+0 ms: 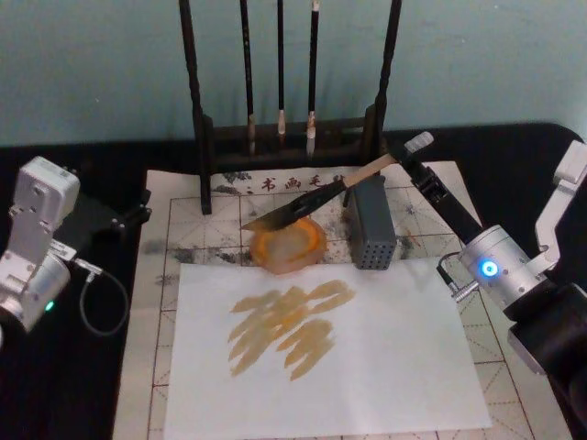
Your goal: Pick up the brush from the inkstone, write on the paper, then place the brush back to its original position.
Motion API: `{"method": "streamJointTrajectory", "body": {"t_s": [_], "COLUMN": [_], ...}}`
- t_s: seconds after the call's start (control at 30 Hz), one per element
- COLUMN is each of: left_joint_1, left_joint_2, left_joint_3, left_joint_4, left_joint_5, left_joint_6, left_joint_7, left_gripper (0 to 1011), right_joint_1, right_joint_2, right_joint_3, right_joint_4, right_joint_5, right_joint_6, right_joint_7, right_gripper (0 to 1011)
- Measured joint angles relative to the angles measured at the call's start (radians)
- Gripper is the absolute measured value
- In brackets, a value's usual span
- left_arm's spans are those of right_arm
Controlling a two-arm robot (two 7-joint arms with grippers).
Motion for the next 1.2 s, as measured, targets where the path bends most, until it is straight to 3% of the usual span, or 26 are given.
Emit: {"method": "streamJointTrajectory", "body": {"t_s": [0.47,0.77,1.2], "left_joint_1": [0.000,0.000,0.000], "left_joint_2": [0.000,0.000,0.000], "left_joint_3": [0.000,0.000,0.000], "left_joint_4": [0.000,0.000,0.000], "left_joint_5": [0.000,0.000,0.000], "left_joint_6": [0.000,0.000,0.000], "left_joint_7": [0.000,0.000,0.000], "left_gripper": [1001,1001,1001], "right_joint_1": [0.011,0.047,0.095], "right_joint_2": [0.039,0.063,0.092], "right_joint_3": [-0.063,-0.116,-0.196], "right_joint_4": [-0.030,-0.042,-0.047], "right_joint_5": [-0.022,-0.071,-0.182], "right_joint_6": [0.021,0.035,0.036], "right_joint_7": [0.037,0.075,0.117], "right_gripper": [175,174,175]}}
